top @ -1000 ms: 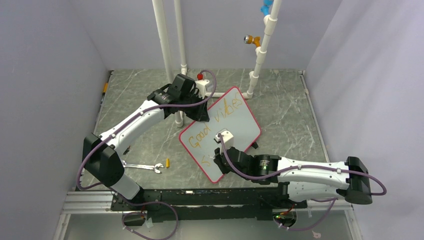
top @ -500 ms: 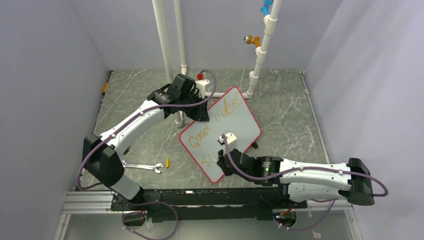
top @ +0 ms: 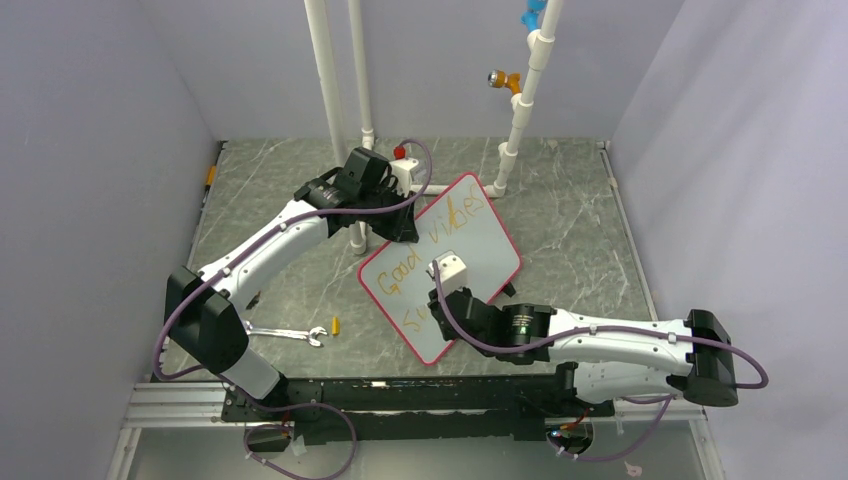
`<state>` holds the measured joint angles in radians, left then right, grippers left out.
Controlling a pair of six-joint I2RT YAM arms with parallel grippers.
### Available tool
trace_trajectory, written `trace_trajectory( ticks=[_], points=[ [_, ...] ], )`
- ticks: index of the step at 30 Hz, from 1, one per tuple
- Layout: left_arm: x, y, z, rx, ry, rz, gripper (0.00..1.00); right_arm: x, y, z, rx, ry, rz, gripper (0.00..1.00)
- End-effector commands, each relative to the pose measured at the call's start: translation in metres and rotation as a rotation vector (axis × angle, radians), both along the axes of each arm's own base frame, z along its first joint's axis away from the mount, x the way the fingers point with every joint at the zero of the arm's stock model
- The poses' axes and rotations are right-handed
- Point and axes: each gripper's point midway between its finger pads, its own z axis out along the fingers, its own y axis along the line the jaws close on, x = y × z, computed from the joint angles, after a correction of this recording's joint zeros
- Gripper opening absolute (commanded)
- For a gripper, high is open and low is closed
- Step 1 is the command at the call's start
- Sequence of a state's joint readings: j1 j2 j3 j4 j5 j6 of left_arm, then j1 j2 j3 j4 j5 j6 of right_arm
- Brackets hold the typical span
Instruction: Write a sentence on the whiteboard
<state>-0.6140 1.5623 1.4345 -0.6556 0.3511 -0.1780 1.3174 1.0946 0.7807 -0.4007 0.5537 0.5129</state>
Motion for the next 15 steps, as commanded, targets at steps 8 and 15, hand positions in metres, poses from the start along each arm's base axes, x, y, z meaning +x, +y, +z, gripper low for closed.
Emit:
trace_trajectory(
  ticks=[8, 15],
  points=[
    [0.025, 0.016, 0.011, 0.070, -0.155, 0.047, 0.00, 0.014, 0.011, 0.026, 0.054, -0.058, -0.016, 0.00],
    [0.025, 0.016, 0.011, 0.072, -0.157, 0.046, 0.00, 0.003, 0.007, 0.010, 0.060, -0.003, 0.003, 0.00]
  ],
)
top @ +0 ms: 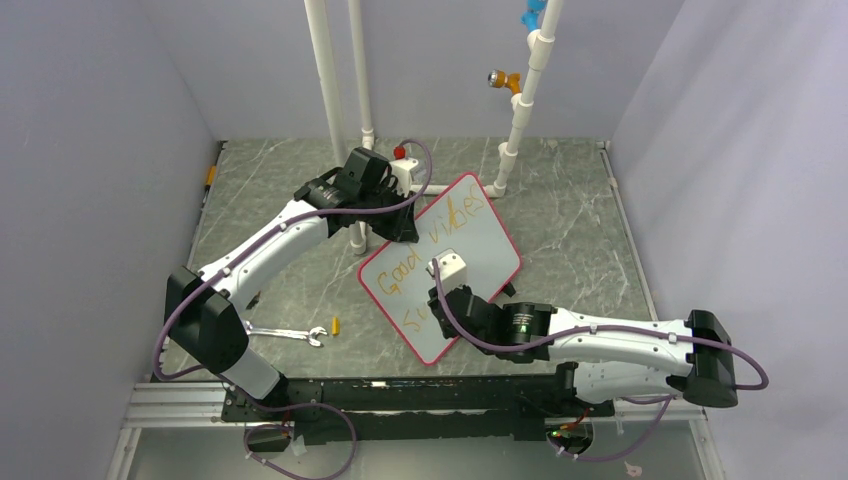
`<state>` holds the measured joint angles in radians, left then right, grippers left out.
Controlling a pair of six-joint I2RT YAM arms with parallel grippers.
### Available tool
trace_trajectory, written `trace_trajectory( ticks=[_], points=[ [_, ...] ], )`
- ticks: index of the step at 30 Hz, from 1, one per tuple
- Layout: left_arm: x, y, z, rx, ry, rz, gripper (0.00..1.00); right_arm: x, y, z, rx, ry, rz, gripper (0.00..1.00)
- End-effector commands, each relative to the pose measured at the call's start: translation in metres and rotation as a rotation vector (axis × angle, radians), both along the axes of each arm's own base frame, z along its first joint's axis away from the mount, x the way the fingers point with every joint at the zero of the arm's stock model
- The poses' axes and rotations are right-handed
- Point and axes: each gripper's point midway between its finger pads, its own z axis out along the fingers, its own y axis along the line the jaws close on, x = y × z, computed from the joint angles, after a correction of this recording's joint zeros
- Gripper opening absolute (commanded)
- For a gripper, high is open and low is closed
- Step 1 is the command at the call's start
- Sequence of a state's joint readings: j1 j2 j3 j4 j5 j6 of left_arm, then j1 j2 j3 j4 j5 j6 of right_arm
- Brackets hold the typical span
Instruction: Write a sentence on the whiteboard
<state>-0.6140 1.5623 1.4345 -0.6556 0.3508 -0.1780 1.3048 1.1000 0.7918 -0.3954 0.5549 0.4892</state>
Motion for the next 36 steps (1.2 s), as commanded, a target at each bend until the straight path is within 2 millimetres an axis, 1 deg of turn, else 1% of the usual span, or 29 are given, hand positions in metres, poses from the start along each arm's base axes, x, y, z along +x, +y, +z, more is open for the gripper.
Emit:
trace_trajectory(
  ticks=[1, 6, 14, 17, 21, 27, 36],
  points=[
    [0.025, 0.016, 0.010, 0.073, -0.154, 0.045, 0.00, -0.003, 0.005, 0.003, 0.067, 0.022, 0.005, 0.00],
    [0.025, 0.016, 0.010, 0.070, -0.154, 0.044, 0.00, -0.008, -0.003, -0.005, 0.071, 0.049, -0.005, 0.00],
    [0.025, 0.016, 0.009, 0.072, -0.153, 0.045, 0.00, -0.010, -0.014, -0.010, 0.059, 0.062, -0.028, 0.00],
    [0.025, 0.016, 0.010, 0.072, -0.153, 0.045, 0.00, -0.007, -0.022, -0.005, 0.056, 0.049, -0.057, 0.00],
    [0.025, 0.016, 0.009, 0.072, -0.148, 0.044, 0.00, -0.003, -0.027, 0.010, 0.078, 0.011, -0.078, 0.00],
    [0.025, 0.016, 0.009, 0.070, -0.151, 0.044, 0.00, 0.004, -0.022, 0.028, 0.106, -0.043, -0.072, 0.00],
    [0.025, 0.017, 0.011, 0.071, -0.155, 0.046, 0.00, 0.012, -0.003, 0.038, 0.112, -0.067, -0.045, 0.00]
  ],
)
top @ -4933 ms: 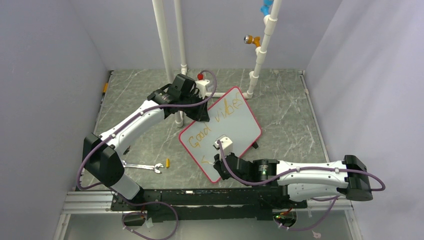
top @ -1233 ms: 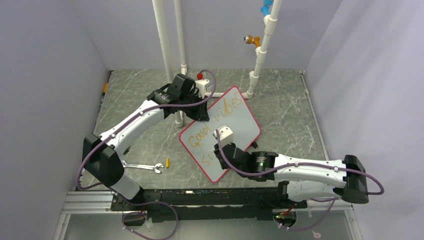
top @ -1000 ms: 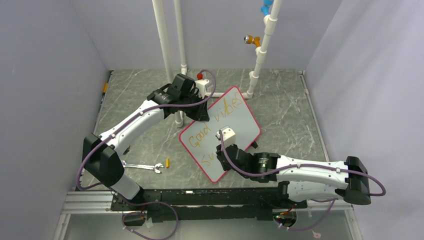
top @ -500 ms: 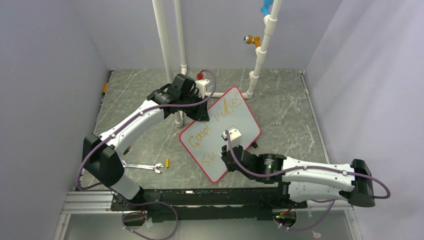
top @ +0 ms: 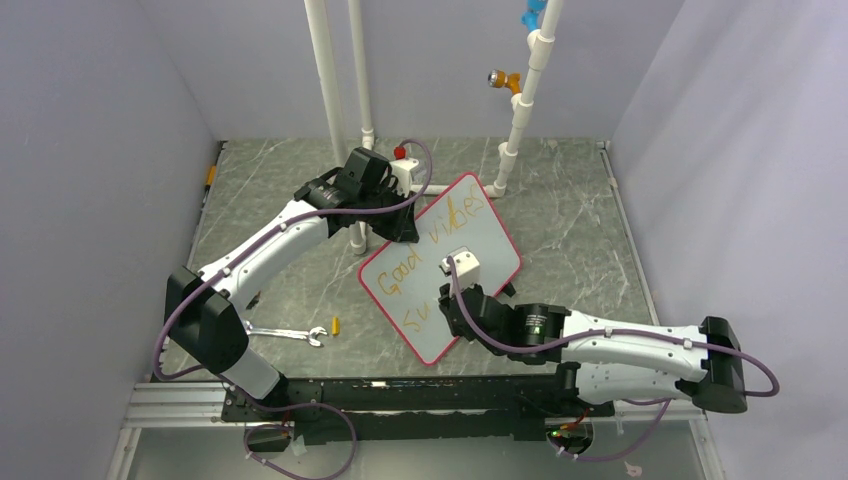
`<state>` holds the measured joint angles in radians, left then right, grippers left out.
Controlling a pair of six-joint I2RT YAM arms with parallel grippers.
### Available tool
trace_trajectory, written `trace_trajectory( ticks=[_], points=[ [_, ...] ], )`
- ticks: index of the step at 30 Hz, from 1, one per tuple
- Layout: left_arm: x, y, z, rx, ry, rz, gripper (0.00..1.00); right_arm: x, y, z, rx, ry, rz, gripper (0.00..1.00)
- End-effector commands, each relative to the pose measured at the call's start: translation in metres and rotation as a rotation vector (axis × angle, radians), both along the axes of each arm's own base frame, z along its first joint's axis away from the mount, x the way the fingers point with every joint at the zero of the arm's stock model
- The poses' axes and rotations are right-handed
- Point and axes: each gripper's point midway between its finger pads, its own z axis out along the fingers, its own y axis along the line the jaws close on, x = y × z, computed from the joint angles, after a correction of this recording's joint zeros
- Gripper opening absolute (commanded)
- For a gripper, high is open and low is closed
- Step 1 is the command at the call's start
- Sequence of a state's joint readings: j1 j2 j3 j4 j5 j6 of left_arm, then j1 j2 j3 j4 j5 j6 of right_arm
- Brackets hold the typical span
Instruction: Write a sentence on the whiteboard
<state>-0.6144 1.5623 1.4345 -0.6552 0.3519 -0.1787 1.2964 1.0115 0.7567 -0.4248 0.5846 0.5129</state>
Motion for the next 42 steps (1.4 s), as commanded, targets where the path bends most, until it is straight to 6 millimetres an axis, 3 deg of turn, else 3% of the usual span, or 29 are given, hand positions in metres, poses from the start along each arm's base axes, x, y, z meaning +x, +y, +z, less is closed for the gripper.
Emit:
trace_trajectory(
  ticks=[1, 9, 17, 29, 42],
  points=[
    [0.025, 0.017, 0.011, 0.072, -0.156, 0.047, 0.00, 0.011, 0.017, 0.032, 0.077, -0.057, -0.001, 0.00],
    [0.025, 0.017, 0.011, 0.074, -0.157, 0.047, 0.00, 0.020, 0.023, 0.031, 0.077, -0.056, 0.000, 0.00],
    [0.025, 0.017, 0.011, 0.075, -0.156, 0.046, 0.00, 0.022, 0.021, 0.017, 0.073, -0.028, -0.002, 0.00],
    [0.025, 0.017, 0.010, 0.076, -0.155, 0.046, 0.00, 0.016, 0.014, -0.007, 0.053, 0.017, -0.003, 0.00],
    [0.025, 0.017, 0.010, 0.075, -0.155, 0.045, 0.00, -0.001, -0.008, -0.031, 0.059, 0.098, -0.023, 0.00]
  ],
)
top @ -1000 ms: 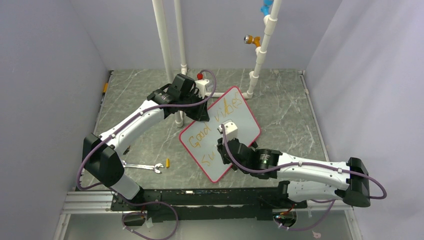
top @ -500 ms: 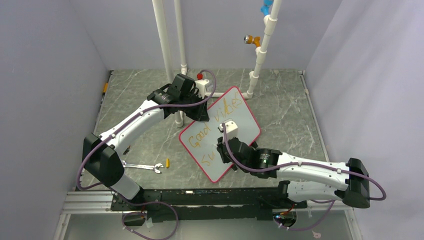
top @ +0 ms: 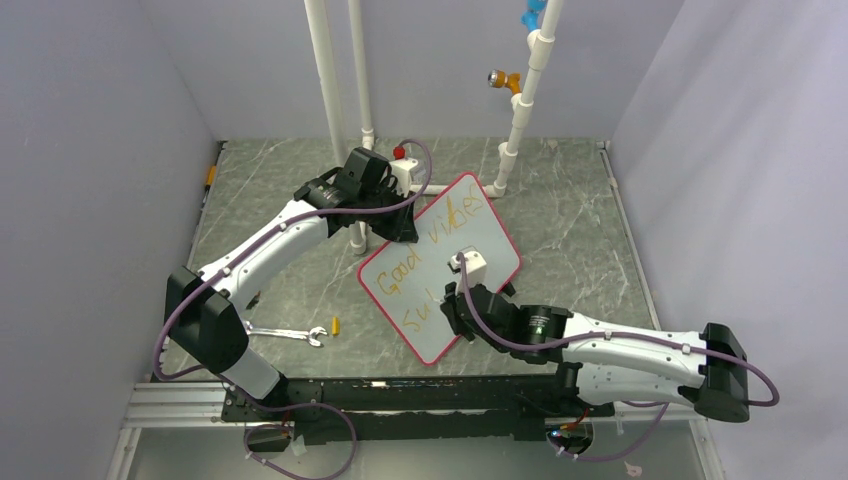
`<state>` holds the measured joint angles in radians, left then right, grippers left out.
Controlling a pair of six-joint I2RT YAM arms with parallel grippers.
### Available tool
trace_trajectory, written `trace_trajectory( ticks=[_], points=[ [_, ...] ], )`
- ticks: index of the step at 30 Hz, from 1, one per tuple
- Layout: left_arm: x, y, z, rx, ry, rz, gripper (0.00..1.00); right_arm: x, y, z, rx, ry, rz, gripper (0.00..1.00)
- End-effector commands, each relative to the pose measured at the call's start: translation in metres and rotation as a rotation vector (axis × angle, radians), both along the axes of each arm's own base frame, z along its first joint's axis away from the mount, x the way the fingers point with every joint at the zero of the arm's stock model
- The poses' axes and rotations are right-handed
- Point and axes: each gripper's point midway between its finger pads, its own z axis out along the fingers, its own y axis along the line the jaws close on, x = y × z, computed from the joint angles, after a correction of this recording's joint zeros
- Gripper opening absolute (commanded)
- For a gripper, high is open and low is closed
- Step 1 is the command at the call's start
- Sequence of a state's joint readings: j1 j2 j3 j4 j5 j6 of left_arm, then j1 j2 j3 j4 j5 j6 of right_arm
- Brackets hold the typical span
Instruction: Write a sentence on the whiteboard
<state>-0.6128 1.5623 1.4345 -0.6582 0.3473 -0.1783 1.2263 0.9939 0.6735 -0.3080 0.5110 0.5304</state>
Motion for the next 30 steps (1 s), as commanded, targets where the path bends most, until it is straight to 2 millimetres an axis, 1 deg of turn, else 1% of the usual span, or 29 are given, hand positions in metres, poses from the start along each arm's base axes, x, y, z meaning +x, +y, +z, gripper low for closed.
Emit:
trace_trajectory(
  ticks=[1, 6, 11, 23, 30],
  points=[
    [0.024, 0.016, 0.011, 0.070, -0.154, 0.042, 0.00, -0.011, -0.010, -0.018, -0.011, 0.066, 0.002, 0.00],
    [0.024, 0.015, 0.010, 0.071, -0.153, 0.041, 0.00, -0.014, -0.010, -0.018, 0.000, 0.079, 0.007, 0.00],
    [0.025, 0.015, 0.010, 0.071, -0.152, 0.041, 0.00, -0.012, -0.007, -0.009, 0.011, 0.068, 0.009, 0.00],
    [0.024, 0.015, 0.010, 0.069, -0.150, 0.040, 0.00, 0.000, 0.007, 0.016, 0.006, 0.001, 0.019, 0.00],
    [0.023, 0.015, 0.011, 0.068, -0.153, 0.040, 0.00, 0.007, 0.013, 0.022, -0.010, -0.019, 0.022, 0.00]
  ],
)
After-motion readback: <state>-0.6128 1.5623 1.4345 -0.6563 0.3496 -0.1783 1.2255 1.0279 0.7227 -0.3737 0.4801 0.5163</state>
